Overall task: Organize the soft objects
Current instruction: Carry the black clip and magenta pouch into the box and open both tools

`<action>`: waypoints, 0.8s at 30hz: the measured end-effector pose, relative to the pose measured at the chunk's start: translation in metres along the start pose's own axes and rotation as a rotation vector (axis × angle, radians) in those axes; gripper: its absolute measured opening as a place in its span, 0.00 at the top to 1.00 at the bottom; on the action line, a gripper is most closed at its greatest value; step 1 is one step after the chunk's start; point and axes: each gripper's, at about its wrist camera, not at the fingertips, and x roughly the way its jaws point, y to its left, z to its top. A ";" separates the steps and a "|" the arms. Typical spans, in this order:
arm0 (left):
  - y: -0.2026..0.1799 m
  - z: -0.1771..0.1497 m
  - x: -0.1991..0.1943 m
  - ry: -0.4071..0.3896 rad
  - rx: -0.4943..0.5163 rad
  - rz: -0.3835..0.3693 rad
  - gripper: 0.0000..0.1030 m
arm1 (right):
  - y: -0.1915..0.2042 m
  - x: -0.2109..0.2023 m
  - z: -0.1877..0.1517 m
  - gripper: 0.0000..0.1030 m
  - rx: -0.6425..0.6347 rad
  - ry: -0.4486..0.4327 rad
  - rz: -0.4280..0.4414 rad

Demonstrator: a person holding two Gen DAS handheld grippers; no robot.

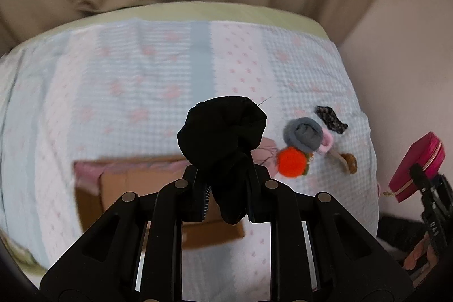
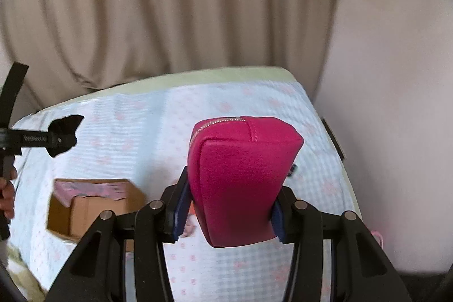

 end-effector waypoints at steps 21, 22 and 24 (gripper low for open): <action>0.196 -0.109 -0.019 0.101 -0.180 0.133 0.84 | 0.224 0.048 -0.023 0.57 -0.147 0.245 0.278; 0.204 -0.111 -0.009 0.120 -0.165 0.131 0.84 | 0.234 0.058 -0.028 0.57 -0.141 0.270 0.274; 0.210 -0.110 0.006 0.149 -0.141 0.121 0.84 | 0.250 0.073 -0.034 0.57 -0.132 0.313 0.265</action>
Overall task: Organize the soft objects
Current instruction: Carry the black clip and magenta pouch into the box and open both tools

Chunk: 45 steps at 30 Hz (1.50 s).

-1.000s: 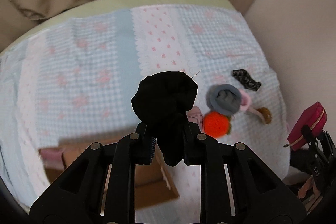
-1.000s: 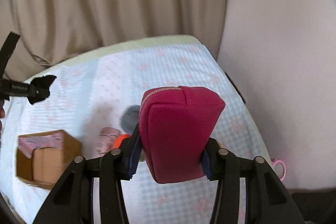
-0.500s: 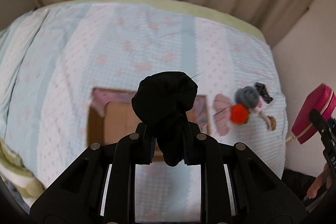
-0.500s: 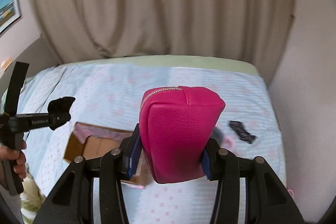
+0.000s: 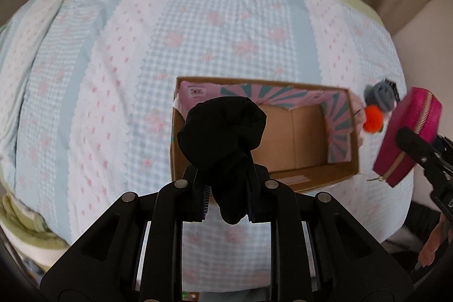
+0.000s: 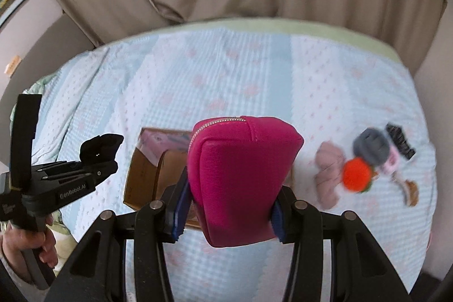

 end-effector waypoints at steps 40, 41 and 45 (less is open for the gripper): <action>-0.023 0.025 0.163 0.223 0.210 -0.012 0.00 | -0.030 0.196 0.006 0.00 0.214 0.405 0.070; -0.023 0.025 0.161 0.218 0.212 -0.012 0.00 | -0.029 0.193 0.009 0.00 0.212 0.400 0.067; -0.018 0.026 0.148 0.190 0.205 -0.015 0.00 | -0.028 0.175 0.011 0.00 0.209 0.375 0.058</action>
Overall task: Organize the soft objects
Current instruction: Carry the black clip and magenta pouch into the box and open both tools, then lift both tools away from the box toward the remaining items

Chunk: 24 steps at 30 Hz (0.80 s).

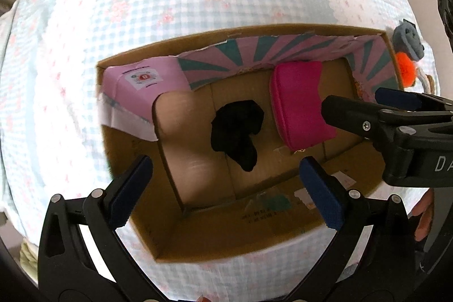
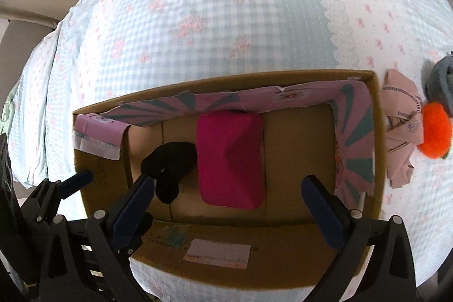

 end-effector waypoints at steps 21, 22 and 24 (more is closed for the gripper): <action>-0.017 -0.074 -0.188 -0.320 -0.065 0.033 0.00 | 0.032 -0.173 -0.093 0.00 -0.084 -0.334 -0.138; -0.019 -0.073 -0.189 -0.328 -0.067 0.033 0.00 | 0.030 -0.187 -0.101 0.00 -0.081 -0.371 -0.148; -0.031 -0.080 -0.215 -0.390 -0.060 0.030 0.00 | 0.022 -0.209 -0.118 0.00 -0.072 -0.440 -0.161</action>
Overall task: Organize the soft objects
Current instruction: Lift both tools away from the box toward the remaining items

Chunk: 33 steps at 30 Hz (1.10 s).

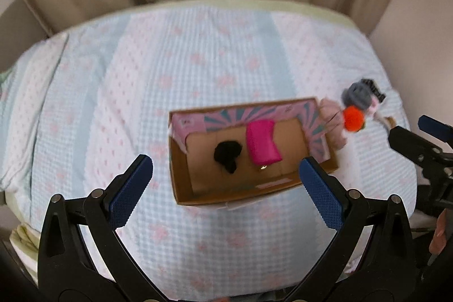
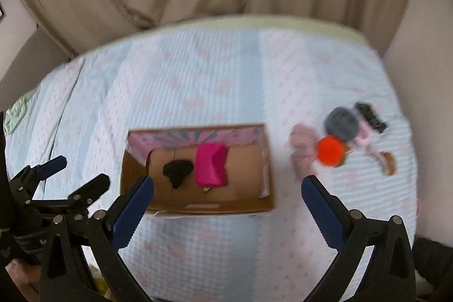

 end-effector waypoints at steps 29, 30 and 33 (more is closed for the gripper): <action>-0.287 0.022 -0.018 -0.131 0.097 -0.153 0.00 | -0.300 -0.090 -0.031 0.00 0.202 -0.179 -0.087; -0.303 0.027 0.000 -0.109 0.105 -0.156 0.00 | -0.311 -0.083 -0.030 0.00 0.218 -0.170 -0.089; -0.325 0.037 0.033 -0.076 0.125 -0.160 0.00 | -0.341 -0.058 -0.029 0.00 0.264 -0.136 -0.091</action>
